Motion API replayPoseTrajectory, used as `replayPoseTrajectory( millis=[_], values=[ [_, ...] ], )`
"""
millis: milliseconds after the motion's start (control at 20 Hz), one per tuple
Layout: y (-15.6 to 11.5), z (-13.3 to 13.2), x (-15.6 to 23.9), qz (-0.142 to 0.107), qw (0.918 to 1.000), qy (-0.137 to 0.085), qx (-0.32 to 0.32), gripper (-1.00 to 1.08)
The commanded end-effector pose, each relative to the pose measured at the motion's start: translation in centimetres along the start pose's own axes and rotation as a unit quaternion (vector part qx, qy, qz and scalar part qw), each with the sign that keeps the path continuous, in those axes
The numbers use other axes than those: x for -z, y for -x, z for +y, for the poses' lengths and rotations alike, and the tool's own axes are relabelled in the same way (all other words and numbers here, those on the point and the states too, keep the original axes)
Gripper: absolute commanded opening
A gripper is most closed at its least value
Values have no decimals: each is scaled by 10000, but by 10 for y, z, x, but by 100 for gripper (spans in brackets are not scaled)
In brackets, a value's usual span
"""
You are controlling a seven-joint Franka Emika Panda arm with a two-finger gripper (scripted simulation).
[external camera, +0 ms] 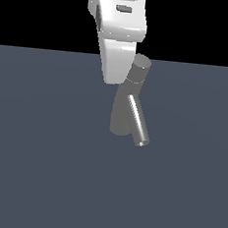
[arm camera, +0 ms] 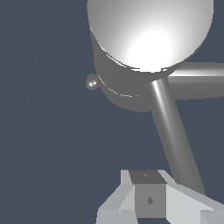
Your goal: Turn on the faucet by rotating a designated handle.
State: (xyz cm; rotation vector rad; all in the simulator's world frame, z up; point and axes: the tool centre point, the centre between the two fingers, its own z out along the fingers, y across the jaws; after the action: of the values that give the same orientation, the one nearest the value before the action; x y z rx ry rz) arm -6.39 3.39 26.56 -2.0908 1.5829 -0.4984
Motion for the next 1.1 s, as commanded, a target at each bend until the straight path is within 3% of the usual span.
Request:
replayPoseTrajectory(
  millis=[0, 300, 400, 1050],
  values=[
    [-3, 11, -1, 16, 10000, 43, -48, -100],
    [-3, 21, -1, 16, 10000, 41, -50, -100],
    [2, 13, 1, -7, 10000, -7, 7, -100],
    [-12, 31, 1, -2, 10000, 5, -7, -100]
  ],
)
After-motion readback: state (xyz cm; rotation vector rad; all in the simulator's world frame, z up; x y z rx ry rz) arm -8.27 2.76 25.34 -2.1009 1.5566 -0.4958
